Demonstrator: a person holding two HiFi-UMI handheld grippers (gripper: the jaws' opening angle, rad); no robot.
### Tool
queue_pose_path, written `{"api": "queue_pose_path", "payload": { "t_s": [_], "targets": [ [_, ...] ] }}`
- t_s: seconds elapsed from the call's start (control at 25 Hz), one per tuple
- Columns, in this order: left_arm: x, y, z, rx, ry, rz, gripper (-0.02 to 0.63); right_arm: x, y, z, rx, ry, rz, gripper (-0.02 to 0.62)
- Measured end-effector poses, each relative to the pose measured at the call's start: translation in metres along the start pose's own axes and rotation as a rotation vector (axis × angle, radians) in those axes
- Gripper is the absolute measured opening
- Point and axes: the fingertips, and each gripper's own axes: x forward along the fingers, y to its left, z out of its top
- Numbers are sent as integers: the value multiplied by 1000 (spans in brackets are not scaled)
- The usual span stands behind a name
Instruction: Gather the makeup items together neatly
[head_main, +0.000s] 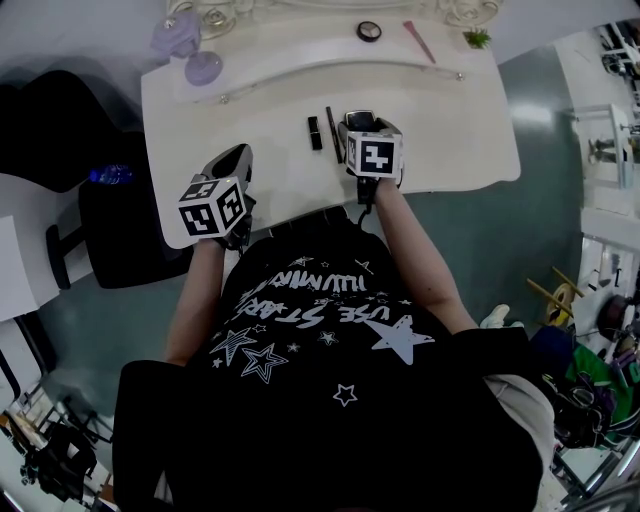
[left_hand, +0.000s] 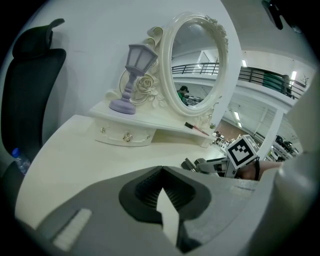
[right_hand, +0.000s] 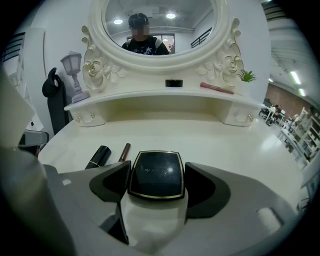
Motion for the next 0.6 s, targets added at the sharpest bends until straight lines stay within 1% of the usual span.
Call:
{"api": "queue_pose_path", "payload": {
  "t_s": [0.12, 0.2, 0.24, 0.36, 0.48, 0.6],
  "targets": [
    [2, -1, 2, -2, -4, -1, 0, 1, 0, 0, 4, 0, 12, 367],
    [3, -3, 4, -1, -7, -2, 0, 1, 0, 0, -11, 0, 22, 367],
    [4, -5, 4, -1, -8, -3, 0, 1, 0, 1, -18, 0, 27, 374],
    [6, -9, 4, -1, -12, -7, 0, -3, 0, 3, -22, -1, 41, 431],
    [8, -12, 4, -5, -16, -5, 0, -11, -1, 12, -29, -29, 53, 459],
    [9, -14, 6, -11, -22, -1, 0, -20, -6, 28, -22, -97, 66, 471]
  ]
}}
